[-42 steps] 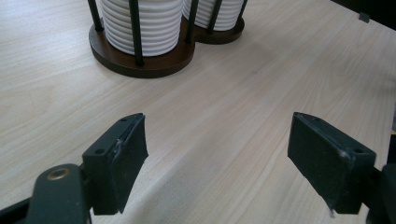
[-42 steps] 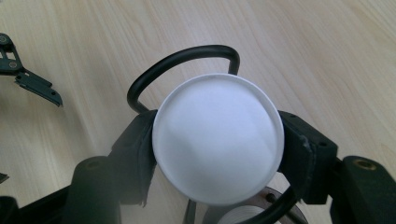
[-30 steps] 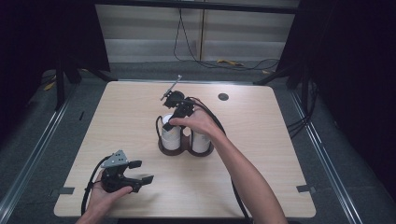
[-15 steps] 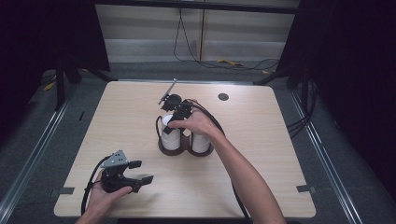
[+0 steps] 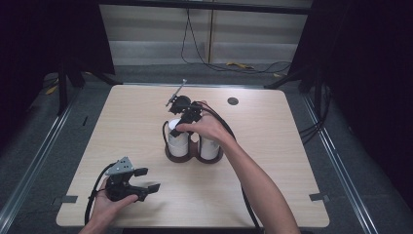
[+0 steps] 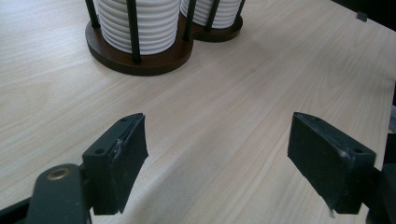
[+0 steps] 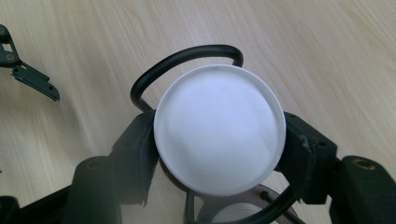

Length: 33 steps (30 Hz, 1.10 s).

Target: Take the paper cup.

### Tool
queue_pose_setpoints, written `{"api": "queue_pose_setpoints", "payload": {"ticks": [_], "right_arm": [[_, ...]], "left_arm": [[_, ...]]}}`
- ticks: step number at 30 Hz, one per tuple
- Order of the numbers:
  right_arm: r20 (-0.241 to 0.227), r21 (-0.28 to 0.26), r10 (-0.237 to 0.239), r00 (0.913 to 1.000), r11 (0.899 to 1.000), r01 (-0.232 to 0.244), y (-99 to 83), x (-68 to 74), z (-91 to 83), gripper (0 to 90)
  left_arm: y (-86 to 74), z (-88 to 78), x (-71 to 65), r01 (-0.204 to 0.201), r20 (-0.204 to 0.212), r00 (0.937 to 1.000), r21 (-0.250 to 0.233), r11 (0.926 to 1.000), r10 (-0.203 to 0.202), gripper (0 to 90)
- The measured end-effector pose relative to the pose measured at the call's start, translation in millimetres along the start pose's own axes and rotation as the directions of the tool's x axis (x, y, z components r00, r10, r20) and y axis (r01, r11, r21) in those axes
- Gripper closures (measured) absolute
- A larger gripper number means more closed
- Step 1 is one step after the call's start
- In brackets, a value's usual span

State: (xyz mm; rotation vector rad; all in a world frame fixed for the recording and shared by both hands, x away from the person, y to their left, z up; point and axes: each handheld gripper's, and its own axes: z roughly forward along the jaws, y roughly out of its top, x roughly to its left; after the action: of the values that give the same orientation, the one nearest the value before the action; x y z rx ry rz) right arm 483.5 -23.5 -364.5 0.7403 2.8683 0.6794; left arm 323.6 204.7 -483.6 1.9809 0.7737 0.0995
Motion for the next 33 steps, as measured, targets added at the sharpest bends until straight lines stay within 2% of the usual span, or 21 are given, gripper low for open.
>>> {"api": "queue_pose_setpoints", "payload": {"ticks": [24,33], "right_arm": [[-0.009,-0.043,0.019,0.9998,0.999,-0.019,-3.1,-0.6,-10.7,35.2],[-0.018,-0.072,0.023,0.9996,0.997,-0.025,-5.7,-2.3,-20.2,36.7]], "left_arm": [[0.0,0.2,0.2,-0.002,0.001,1.0000,0.007,1.0000,0.002,19.7],[-0.1,0.7,-0.2,0.001,0.003,1.0000,0.009,1.0000,-0.001,19.7]]}}
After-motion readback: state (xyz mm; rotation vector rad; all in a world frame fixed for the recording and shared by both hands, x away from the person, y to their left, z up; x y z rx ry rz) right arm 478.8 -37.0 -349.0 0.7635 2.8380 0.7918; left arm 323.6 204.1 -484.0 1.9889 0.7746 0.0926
